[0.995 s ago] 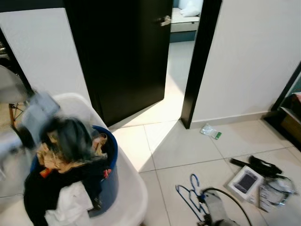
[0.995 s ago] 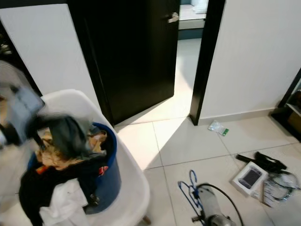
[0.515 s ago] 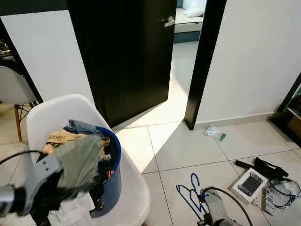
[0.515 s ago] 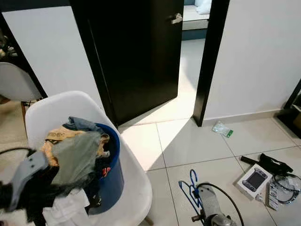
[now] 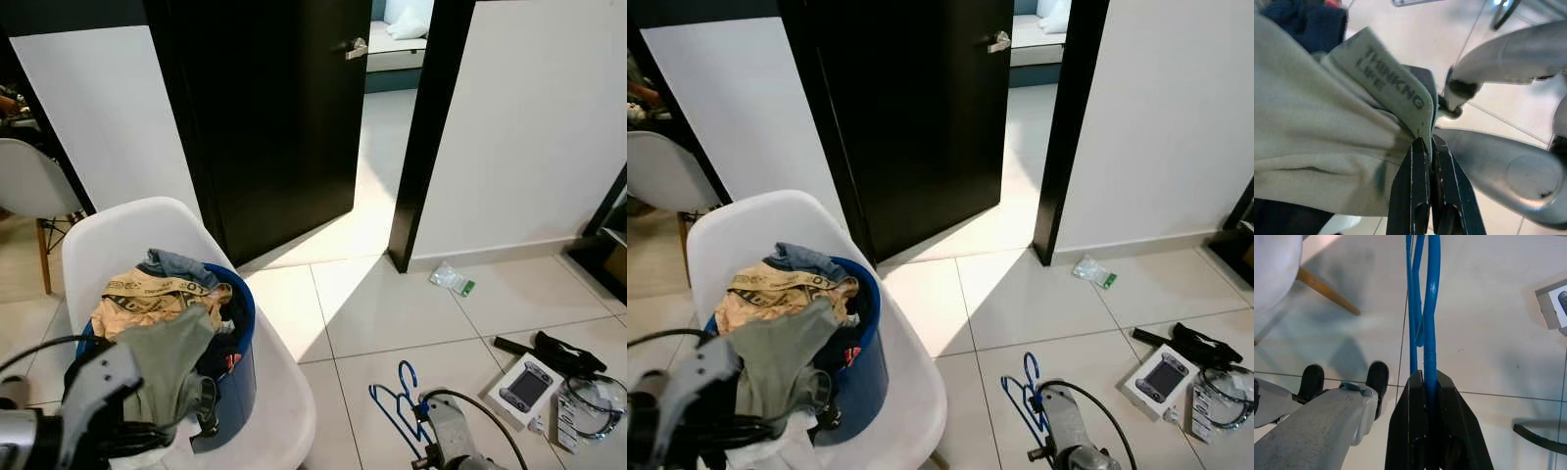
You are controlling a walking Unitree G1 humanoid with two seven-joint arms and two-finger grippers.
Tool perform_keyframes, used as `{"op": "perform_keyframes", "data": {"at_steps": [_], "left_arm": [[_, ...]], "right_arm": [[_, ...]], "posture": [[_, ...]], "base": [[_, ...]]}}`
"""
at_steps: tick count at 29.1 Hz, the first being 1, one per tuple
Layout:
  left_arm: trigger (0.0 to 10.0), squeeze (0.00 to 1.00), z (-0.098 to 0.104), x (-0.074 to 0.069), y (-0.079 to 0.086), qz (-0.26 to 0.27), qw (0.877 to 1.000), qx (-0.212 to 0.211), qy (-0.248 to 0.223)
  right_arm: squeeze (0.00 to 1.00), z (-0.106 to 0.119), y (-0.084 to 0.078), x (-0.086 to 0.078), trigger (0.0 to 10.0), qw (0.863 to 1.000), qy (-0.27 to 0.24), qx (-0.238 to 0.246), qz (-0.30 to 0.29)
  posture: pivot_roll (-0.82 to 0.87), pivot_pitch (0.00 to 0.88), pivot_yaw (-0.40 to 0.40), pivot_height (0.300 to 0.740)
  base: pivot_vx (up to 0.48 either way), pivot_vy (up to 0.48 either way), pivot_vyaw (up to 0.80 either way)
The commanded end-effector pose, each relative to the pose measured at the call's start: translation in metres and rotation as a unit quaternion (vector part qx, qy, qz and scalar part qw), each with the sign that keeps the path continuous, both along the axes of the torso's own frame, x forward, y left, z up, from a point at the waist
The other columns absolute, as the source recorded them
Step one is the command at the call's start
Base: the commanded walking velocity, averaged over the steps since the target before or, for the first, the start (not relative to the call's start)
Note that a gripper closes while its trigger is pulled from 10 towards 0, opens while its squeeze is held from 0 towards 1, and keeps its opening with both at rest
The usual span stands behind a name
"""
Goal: Hang hanger
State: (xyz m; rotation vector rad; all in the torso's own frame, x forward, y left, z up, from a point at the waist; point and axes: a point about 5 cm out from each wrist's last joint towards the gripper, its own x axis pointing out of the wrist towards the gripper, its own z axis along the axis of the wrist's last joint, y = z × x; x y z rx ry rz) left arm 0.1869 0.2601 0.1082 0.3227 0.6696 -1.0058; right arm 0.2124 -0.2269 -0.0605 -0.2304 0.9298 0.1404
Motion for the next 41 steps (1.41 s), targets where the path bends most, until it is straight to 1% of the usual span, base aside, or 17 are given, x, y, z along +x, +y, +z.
{"op": "perform_keyframes", "data": {"at_steps": [1, 3, 5, 6, 7, 12, 13, 14, 15, 17, 21, 23, 28, 31, 36, 38, 41], "left_arm": [[10.0, 0.00, -0.007, 0.001, 0.004, 0.007, 0.999, 0.030, 0.005], [10.0, 0.00, -0.013, 0.001, 0.007, 0.014, 0.998, 0.055, 0.010], [10.0, 0.00, -0.031, -0.002, 0.027, 0.027, 0.988, 0.146, 0.035], [10.0, 0.00, -0.031, -0.002, 0.027, 0.027, 0.988, 0.146, 0.035], [10.0, 0.00, -0.034, 0.001, 0.040, 0.048, 0.979, 0.194, 0.027], [10.0, 0.04, -0.027, 0.010, 0.041, 0.063, 0.979, 0.194, -0.006], [10.0, 0.90, -0.022, 0.013, 0.037, 0.062, 0.982, 0.178, -0.012], [10.0, 0.90, -0.018, 0.016, 0.033, 0.061, 0.984, 0.164, -0.018], [10.0, 1.00, -0.011, 0.018, 0.027, 0.056, 0.988, 0.140, -0.027], [10.0, 1.00, -0.007, 0.020, 0.023, 0.052, 0.990, 0.123, -0.034], [10.0, 1.00, 0.018, 0.024, -0.004, 0.002, 0.997, 0.032, -0.065], [10.0, 1.00, 0.035, 0.014, -0.021, -0.062, 0.996, -0.011, -0.056], [10.0, 1.00, 0.042, 0.010, -0.027, -0.089, 0.994, -0.022, -0.053], [10.0, 1.00, 0.049, 0.016, -0.030, -0.093, 0.993, -0.010, -0.076], [10.0, 1.00, 0.034, 0.028, -0.032, -0.081, 0.989, 0.080, -0.092], [10.0, 1.00, 0.021, 0.037, -0.037, -0.085, 0.978, 0.150, -0.117], [10.0, 1.00, 0.012, 0.046, -0.054, -0.102, 0.967, 0.181, -0.149]], "right_arm": [[0.00, 0.000, 0.000, 0.000, 10.0, 1.000, 0.000, -0.001, 0.002], [0.00, 0.000, 0.000, 0.000, 10.0, 1.000, 0.000, -0.001, 0.002], [0.00, 0.000, 0.000, 0.000, 10.0, 1.000, 0.000, -0.001, 0.001], [0.00, 0.000, 0.000, 0.000, 10.0, 1.000, 0.000, -0.001, 0.001], [0.00, 0.000, 0.000, 0.000, 10.0, 1.000, 0.000, -0.001, 0.001], [0.00, 0.000, 0.000, -0.001, 10.0, 1.000, 0.001, -0.001, 0.001], [0.00, 0.000, -0.001, -0.001, 10.0, 1.000, 0.002, -0.002, 0.001], [0.00, 0.000, -0.001, -0.001, 10.0, 1.000, 0.002, -0.002, 0.002], [0.00, 0.000, -0.001, -0.001, 10.0, 1.000, 0.002, -0.002, 0.002], [0.00, 0.000, -0.001, -0.001, 10.0, 1.000, 0.002, -0.002, 0.002], [0.00, 0.000, -0.001, -0.001, 10.0, 1.000, 0.002, -0.002, 0.001], [0.00, 0.000, -0.001, -0.001, 10.0, 1.000, 0.002, -0.002, 0.001], [0.00, 0.000, -0.001, -0.001, 10.0, 1.000, 0.002, -0.001, 0.000], [0.00, 0.000, 0.000, -0.001, 10.0, 1.000, 0.001, -0.001, -0.001], [0.00, 0.000, 0.000, -0.001, 10.0, 1.000, 0.001, -0.001, -0.001], [0.00, 0.000, -0.001, 0.000, 10.0, 1.000, 0.000, -0.002, -0.001], [0.00, 0.000, -0.001, 0.000, 10.0, 1.000, 0.001, -0.002, 0.000]], "posture": [[-0.03, 0.000, 0.036, 0.740], [-0.03, 0.000, 0.036, 0.740], [-0.03, 0.000, 0.037, 0.740], [-0.03, 0.000, 0.037, 0.740], [-0.03, 0.000, 0.037, 0.740], [-0.03, 0.000, 0.037, 0.740], [-0.03, 0.000, 0.038, 0.740], [-0.03, 0.000, 0.038, 0.740], [-0.03, 0.000, 0.039, 0.740], [-0.03, 0.000, 0.039, 0.740], [-0.03, 0.000, 0.041, 0.740], [-0.03, 0.000, 0.041, 0.740], [-0.03, 0.000, 0.045, 0.740], [-0.03, 0.000, 0.046, 0.740], [-0.03, 0.000, 0.048, 0.740], [-0.02, 0.000, 0.044, 0.740], [-0.03, 0.000, 0.042, 0.740]], "base": [[0.000, 0.000, 0.00], [0.000, 0.000, 0.00], [0.000, 0.000, 0.00], [0.000, 0.000, 0.00], [0.000, 0.000, 0.00], [0.000, 0.000, 0.00], [0.000, 0.000, 0.00], [0.000, 0.000, 0.00], [0.000, 0.000, 0.00], [0.000, 0.000, 0.00], [0.000, 0.000, 0.00], [0.000, 0.000, 0.00], [0.000, 0.000, 0.00], [0.000, 0.000, 0.00], [0.000, 0.000, 0.00], [0.000, 0.000, 0.00], [0.000, 0.000, 0.00]]}}
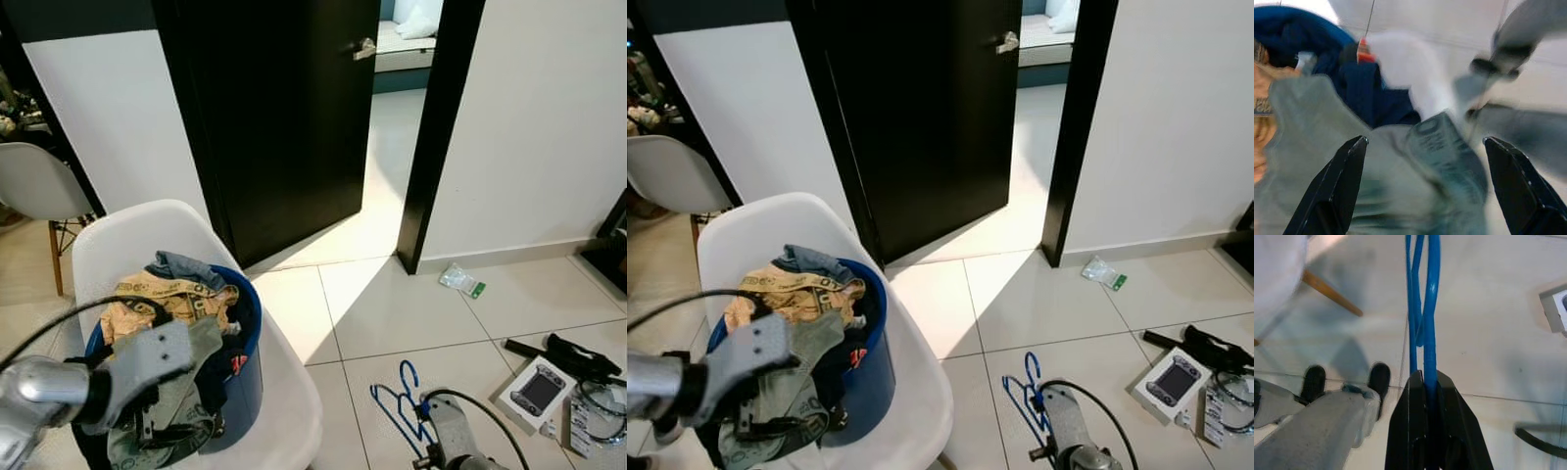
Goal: Hang hanger
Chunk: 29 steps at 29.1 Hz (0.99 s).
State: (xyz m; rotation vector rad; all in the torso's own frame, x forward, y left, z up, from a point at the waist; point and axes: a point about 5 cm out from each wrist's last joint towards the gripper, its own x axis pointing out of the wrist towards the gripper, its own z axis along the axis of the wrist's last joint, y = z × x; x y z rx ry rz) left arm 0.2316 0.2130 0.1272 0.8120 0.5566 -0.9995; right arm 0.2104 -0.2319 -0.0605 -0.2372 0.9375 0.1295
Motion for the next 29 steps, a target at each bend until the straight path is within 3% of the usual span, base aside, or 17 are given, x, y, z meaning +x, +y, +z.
{"op": "perform_keyframes", "data": {"at_steps": [1, 2, 3, 5, 6, 7, 11, 16, 29], "left_arm": [[10.0, 1.00, -0.007, 0.001, -0.006, -0.010, 1.000, 0.018, -0.011], [10.0, 1.00, -0.009, 0.004, -0.012, -0.015, 0.999, 0.025, -0.023], [10.0, 0.68, -0.010, 0.009, -0.016, -0.017, 0.999, 0.036, -0.036], [10.0, 0.68, -0.010, 0.009, -0.016, -0.017, 0.999, 0.036, -0.036], [10.0, 0.25, -0.010, 0.013, -0.019, -0.019, 0.998, 0.045, -0.046], [10.0, 0.00, -0.010, 0.015, -0.023, -0.024, 0.997, 0.045, -0.051], [10.0, 0.00, -0.010, 0.018, -0.030, -0.033, 0.997, 0.043, -0.055], [10.0, 0.00, -0.024, 0.016, -0.027, -0.051, 0.994, 0.090, -0.038], [10.0, 0.00, -0.020, 0.009, -0.025, -0.068, 0.992, 0.102, -0.017]], "right_arm": [[0.00, 0.000, 0.004, 0.002, 10.0, 1.000, -0.002, 0.003, 0.003], [0.00, 0.000, 0.004, 0.002, 10.0, 1.000, -0.002, 0.003, 0.004], [0.00, 0.000, 0.004, 0.002, 10.0, 1.000, -0.003, 0.003, 0.004], [0.00, 0.000, 0.004, 0.002, 10.0, 1.000, -0.003, 0.003, 0.004], [0.00, 0.000, 0.004, 0.003, 10.0, 1.000, -0.003, 0.004, 0.004], [0.00, 0.000, 0.005, 0.003, 10.0, 1.000, -0.003, 0.004, 0.004], [0.00, 0.001, 0.005, 0.003, 10.0, 1.000, -0.003, 0.004, 0.005], [0.00, 0.001, 0.005, 0.003, 10.0, 1.000, -0.005, 0.005, 0.000], [0.00, 0.000, 0.005, 0.002, 10.0, 1.000, -0.003, 0.004, 0.003]], "posture": [[-0.03, 0.000, 0.042, 0.740], [-0.03, 0.000, 0.040, 0.740], [-0.03, 0.000, 0.039, 0.740], [-0.03, 0.000, 0.039, 0.740], [-0.03, 0.000, 0.039, 0.740], [-0.03, 0.000, 0.040, 0.740], [-0.03, 0.000, 0.043, 0.740], [-0.03, 0.000, 0.044, 0.740], [-0.03, 0.000, 0.042, 0.740]], "base": [[0.000, 0.000, 0.00], [0.000, 0.000, 0.00], [0.000, 0.000, 0.00], [0.000, 0.000, 0.00], [0.000, 0.000, 0.00], [0.000, 0.000, 0.00], [0.000, 0.000, 0.00], [0.000, 0.000, 0.00], [0.000, 0.000, 0.00]]}}
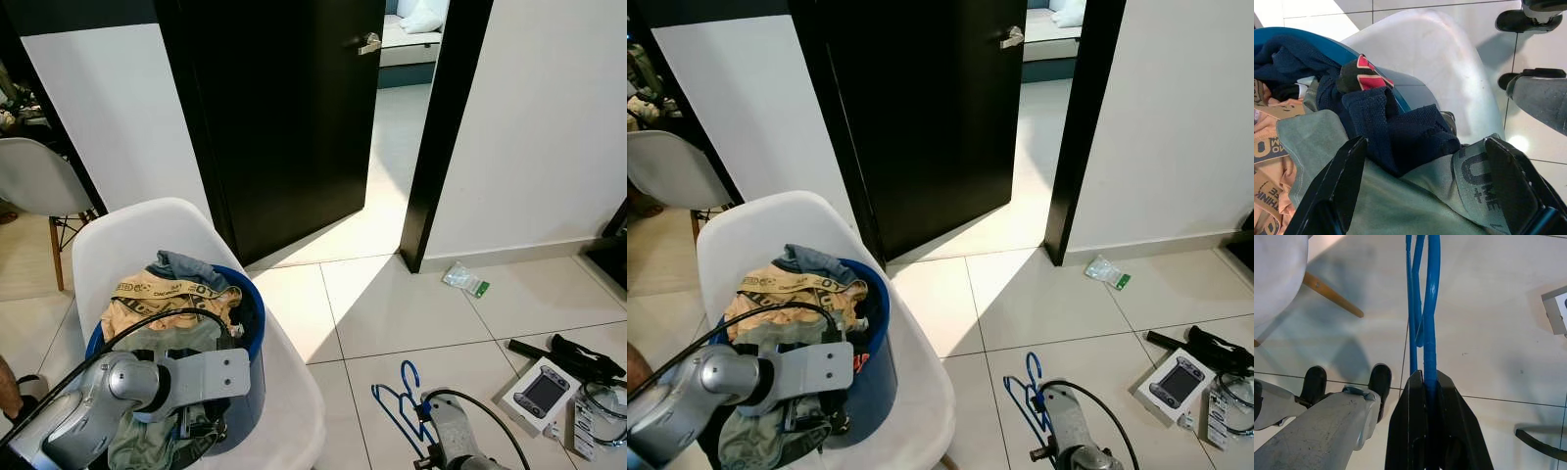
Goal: Hang hanger
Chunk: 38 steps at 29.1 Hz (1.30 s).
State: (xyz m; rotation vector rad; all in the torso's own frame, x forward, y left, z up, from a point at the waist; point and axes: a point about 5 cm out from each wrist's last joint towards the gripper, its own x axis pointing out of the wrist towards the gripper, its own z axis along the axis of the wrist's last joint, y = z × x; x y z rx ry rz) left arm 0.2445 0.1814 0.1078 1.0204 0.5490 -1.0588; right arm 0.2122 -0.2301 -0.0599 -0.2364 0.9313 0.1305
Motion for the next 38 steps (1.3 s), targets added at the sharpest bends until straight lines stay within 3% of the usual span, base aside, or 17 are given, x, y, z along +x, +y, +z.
{"op": "perform_keyframes", "data": {"at_steps": [1, 12, 17, 23, 28, 38], "left_arm": [[10.0, 0.00, 0.000, -0.004, 0.006, -0.004, 1.000, 0.022, 0.008], [10.0, 0.00, 0.010, -0.014, -0.003, -0.032, 0.999, 0.006, 0.032], [10.0, 0.00, 0.007, -0.025, -0.001, -0.040, 0.997, 0.015, 0.062], [10.0, 0.00, 0.005, -0.027, 0.001, -0.040, 0.997, 0.025, 0.065], [10.0, 0.00, -0.001, -0.024, 0.010, -0.026, 0.997, 0.056, 0.051], [10.0, 0.00, -0.004, -0.010, 0.011, -0.010, 0.997, 0.072, 0.002]], "right_arm": [[0.00, 0.000, 0.003, 0.001, 10.0, 1.000, 0.000, 0.004, 0.002], [0.00, 0.000, 0.003, 0.002, 10.0, 1.000, -0.001, 0.003, 0.003], [0.00, 0.000, 0.004, 0.002, 10.0, 1.000, -0.001, 0.003, 0.004], [0.00, 0.000, 0.004, 0.002, 10.0, 1.000, 0.000, 0.003, 0.004], [0.00, 0.000, 0.004, 0.002, 10.0, 1.000, 0.000, 0.003, 0.004], [0.00, 0.000, 0.004, 0.001, 10.0, 1.000, 0.000, 0.005, 0.004]], "posture": [[-0.03, 0.000, 0.043, 0.740], [-0.03, 0.000, 0.042, 0.740], [-0.03, 0.000, 0.041, 0.740], [-0.03, 0.000, 0.039, 0.740], [-0.03, 0.000, 0.040, 0.740], [-0.03, 0.000, 0.048, 0.740]], "base": [[0.000, 0.000, 0.00], [0.000, 0.000, 0.00], [0.000, 0.000, 0.00], [0.000, 0.000, 0.00], [0.000, 0.000, 0.00], [0.000, 0.000, 0.00]]}}
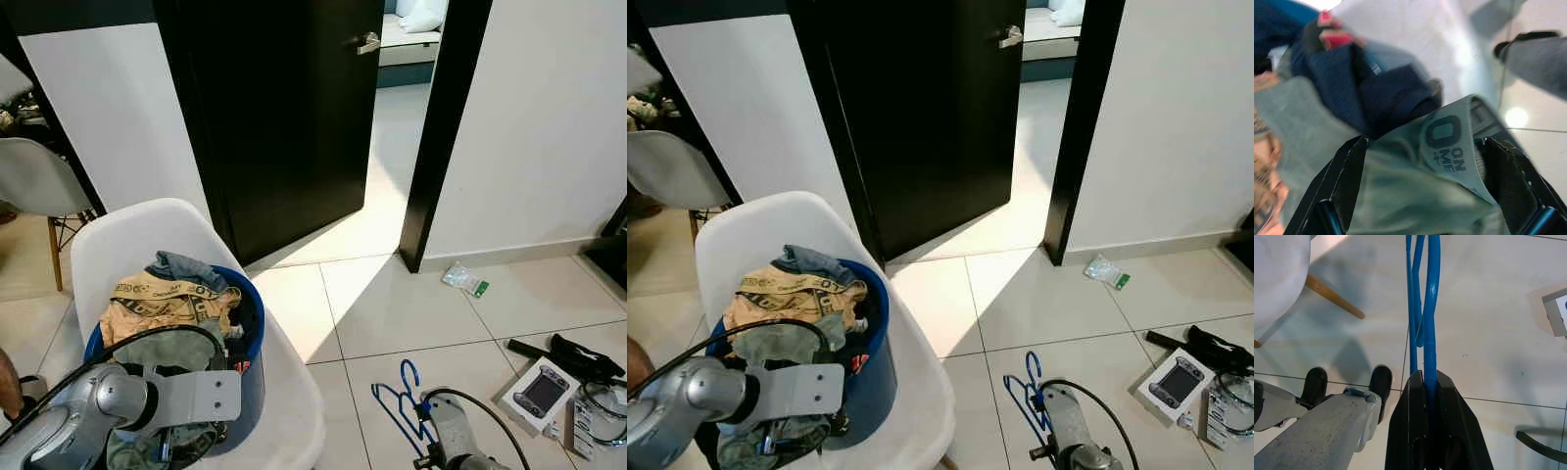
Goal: Hang hanger
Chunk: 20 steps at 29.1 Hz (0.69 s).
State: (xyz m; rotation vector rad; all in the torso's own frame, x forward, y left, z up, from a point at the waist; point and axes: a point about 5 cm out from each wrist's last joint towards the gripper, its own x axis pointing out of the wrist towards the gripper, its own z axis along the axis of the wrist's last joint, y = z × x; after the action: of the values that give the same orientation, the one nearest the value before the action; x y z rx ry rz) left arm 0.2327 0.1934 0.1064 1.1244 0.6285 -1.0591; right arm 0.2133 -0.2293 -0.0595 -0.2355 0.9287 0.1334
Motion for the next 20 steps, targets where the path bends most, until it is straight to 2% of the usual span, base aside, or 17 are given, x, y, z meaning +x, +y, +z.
{"op": "perform_keyframes", "data": {"at_steps": [1, 3, 4, 7, 10, 15, 16, 17, 20], "left_arm": [[10.0, 0.00, -0.003, 0.002, -0.001, -0.003, 1.000, 0.010, -0.007], [10.0, 0.00, -0.003, 0.002, -0.001, -0.003, 1.000, 0.010, -0.007], [10.0, 0.00, -0.004, 0.008, -0.002, 0.001, 0.999, 0.013, -0.032], [10.0, 0.00, -0.005, 0.010, -0.001, 0.003, 0.999, 0.015, -0.042], [10.0, 0.00, -0.005, 0.017, 0.001, 0.014, 0.997, 0.023, -0.078], [10.0, 0.00, -0.007, 0.019, 0.002, 0.021, 0.996, 0.023, -0.089], [3.0, 0.00, -0.010, 0.018, 0.003, 0.019, 0.996, 0.023, -0.083], [0.0, 0.00, -0.013, 0.017, 0.004, 0.019, 0.996, 0.023, -0.079], [0.0, 0.00, -0.017, 0.015, 0.004, 0.016, 0.997, 0.022, -0.070]], "right_arm": [[0.00, -0.001, 0.003, 0.000, 10.0, 1.000, 0.001, 0.003, 0.003], [0.00, -0.001, 0.003, 0.000, 10.0, 1.000, 0.001, 0.003, 0.003], [0.00, -0.001, 0.003, 0.000, 10.0, 1.000, 0.000, 0.004, 0.002], [0.00, -0.001, 0.003, 0.000, 10.0, 1.000, 0.000, 0.004, 0.001], [0.00, -0.001, 0.003, 0.000, 10.0, 1.000, 0.000, 0.004, 0.001], [0.00, -0.001, 0.003, 0.000, 10.0, 1.000, 0.000, 0.004, 0.001], [0.00, -0.001, 0.003, 0.000, 10.0, 1.000, 0.000, 0.004, 0.001], [0.00, -0.001, 0.003, 0.000, 10.0, 1.000, 0.000, 0.004, 0.001], [0.00, -0.001, 0.003, 0.000, 10.0, 1.000, 0.000, 0.004, 0.001]], "posture": [[-0.03, 0.000, 0.048, 0.740], [-0.03, 0.000, 0.048, 0.740], [-0.03, 0.000, 0.049, 0.740], [-0.03, 0.000, 0.049, 0.740], [-0.03, 0.000, 0.048, 0.740], [-0.03, 0.000, 0.047, 0.740], [-0.03, 0.000, 0.048, 0.740], [-0.03, 0.000, 0.048, 0.740], [-0.03, 0.000, 0.048, 0.740]], "base": [[0.000, 0.000, 0.00], [0.000, 0.000, 0.00], [0.000, 0.000, 0.00], [0.000, 0.000, 0.00], [0.000, 0.000, 0.00], [0.000, 0.000, 0.00], [0.000, 0.000, 0.00], [0.000, 0.000, 0.00], [0.000, 0.000, 0.00]]}}
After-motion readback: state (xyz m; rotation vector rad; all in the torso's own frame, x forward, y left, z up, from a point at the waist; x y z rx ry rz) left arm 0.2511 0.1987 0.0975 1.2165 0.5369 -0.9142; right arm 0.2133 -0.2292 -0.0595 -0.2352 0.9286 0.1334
